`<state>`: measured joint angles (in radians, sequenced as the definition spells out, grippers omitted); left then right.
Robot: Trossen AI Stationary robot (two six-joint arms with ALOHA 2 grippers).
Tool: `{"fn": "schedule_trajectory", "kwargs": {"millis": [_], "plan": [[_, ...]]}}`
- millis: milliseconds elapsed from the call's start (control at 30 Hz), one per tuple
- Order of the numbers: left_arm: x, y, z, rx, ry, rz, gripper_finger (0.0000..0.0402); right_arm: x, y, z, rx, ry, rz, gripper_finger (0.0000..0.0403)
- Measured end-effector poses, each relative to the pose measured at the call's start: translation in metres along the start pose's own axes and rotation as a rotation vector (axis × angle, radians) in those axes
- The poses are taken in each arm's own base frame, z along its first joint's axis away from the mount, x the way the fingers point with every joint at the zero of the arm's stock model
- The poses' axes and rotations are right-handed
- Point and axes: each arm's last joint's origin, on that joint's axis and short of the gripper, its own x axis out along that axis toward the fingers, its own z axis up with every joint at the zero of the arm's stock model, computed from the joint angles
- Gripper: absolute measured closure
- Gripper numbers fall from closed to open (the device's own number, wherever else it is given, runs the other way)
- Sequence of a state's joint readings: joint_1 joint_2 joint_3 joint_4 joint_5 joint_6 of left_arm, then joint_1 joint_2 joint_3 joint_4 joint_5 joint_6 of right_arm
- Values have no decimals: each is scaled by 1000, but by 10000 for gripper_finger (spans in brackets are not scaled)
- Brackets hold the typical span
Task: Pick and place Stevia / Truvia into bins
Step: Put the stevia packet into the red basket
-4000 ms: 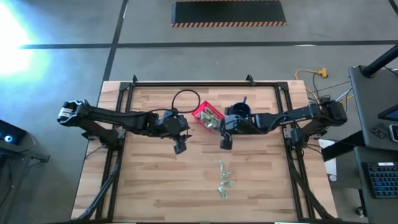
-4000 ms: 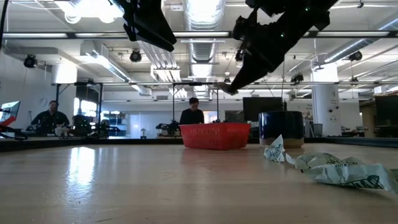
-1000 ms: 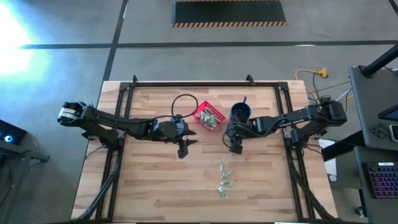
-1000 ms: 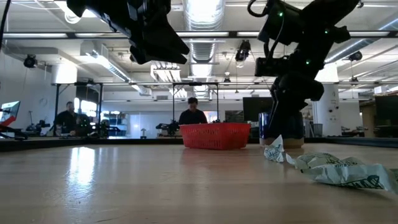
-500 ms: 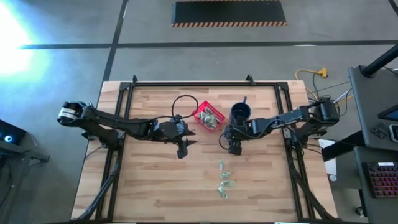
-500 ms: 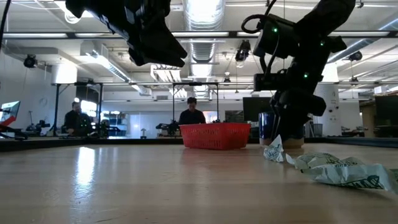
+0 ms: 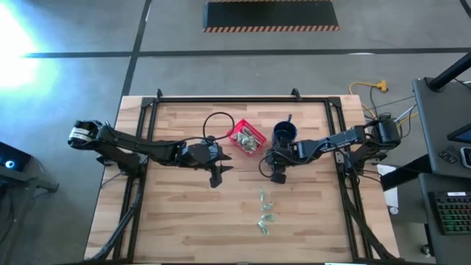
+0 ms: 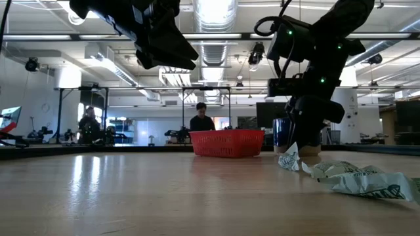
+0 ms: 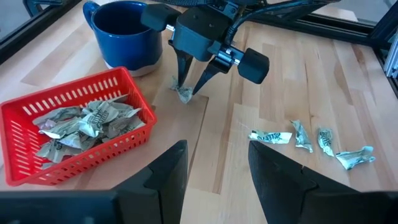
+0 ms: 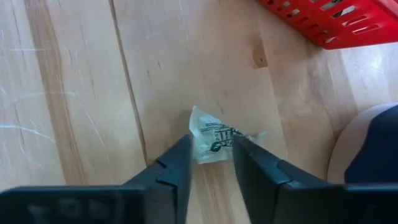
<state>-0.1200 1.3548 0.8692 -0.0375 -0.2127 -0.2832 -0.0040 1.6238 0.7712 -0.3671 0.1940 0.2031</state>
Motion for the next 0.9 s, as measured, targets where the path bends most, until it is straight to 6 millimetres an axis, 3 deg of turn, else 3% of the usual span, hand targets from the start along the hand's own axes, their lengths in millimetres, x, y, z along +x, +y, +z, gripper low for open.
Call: {"fn": "schedule_trajectory", "kwargs": {"millis": [300, 900], "plan": [[0, 0, 0, -3, -1, 0, 248, -1, 0, 0, 2, -2, 9, 390], [0, 0, -2, 2, 7, 1, 248, -11, 3, 2, -14, -23, 94, 395]]}}
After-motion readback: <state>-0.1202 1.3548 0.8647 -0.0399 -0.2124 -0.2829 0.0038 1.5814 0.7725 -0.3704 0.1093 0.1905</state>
